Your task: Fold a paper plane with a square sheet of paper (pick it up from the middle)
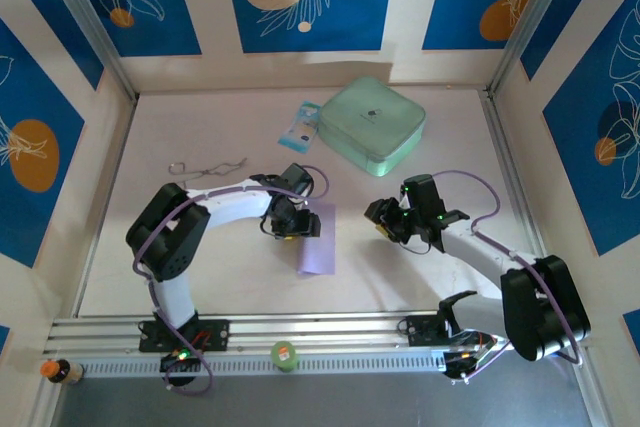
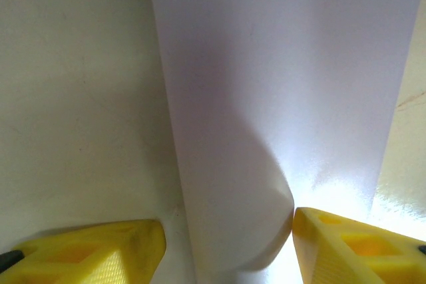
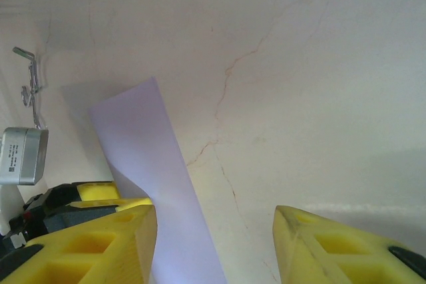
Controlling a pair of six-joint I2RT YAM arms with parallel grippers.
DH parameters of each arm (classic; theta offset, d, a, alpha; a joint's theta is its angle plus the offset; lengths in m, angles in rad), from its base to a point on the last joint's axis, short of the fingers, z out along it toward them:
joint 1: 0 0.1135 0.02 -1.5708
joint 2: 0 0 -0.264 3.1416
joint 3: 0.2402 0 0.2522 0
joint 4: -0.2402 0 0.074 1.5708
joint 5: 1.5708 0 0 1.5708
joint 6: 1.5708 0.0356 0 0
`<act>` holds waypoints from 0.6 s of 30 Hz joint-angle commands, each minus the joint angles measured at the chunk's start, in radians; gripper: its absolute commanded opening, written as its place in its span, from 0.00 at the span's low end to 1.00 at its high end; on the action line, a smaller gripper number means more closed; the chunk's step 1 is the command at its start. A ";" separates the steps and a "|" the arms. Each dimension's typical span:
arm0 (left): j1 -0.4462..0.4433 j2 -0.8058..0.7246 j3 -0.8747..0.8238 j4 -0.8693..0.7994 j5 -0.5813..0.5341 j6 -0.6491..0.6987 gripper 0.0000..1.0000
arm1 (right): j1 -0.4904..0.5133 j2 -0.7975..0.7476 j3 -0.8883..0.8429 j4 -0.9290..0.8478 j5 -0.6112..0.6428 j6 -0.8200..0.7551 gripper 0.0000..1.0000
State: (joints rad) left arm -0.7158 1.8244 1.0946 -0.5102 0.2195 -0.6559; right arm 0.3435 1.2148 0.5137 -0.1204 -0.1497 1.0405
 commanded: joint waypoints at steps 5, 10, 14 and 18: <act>0.004 0.101 -0.043 0.007 -0.085 0.029 0.61 | 0.003 0.043 0.004 0.029 -0.068 0.000 0.50; 0.005 0.104 -0.042 0.031 -0.063 0.015 0.62 | 0.013 0.067 0.019 0.047 -0.095 -0.014 0.49; 0.004 0.104 -0.036 0.027 -0.068 0.013 0.62 | 0.022 0.087 0.031 0.050 -0.112 -0.022 0.48; 0.004 0.107 -0.038 0.024 -0.072 0.014 0.62 | 0.029 0.107 0.040 0.069 -0.135 -0.029 0.46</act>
State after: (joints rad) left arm -0.7162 1.8294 1.0988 -0.5140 0.2199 -0.6529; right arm 0.3649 1.3079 0.5209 -0.0669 -0.2371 1.0325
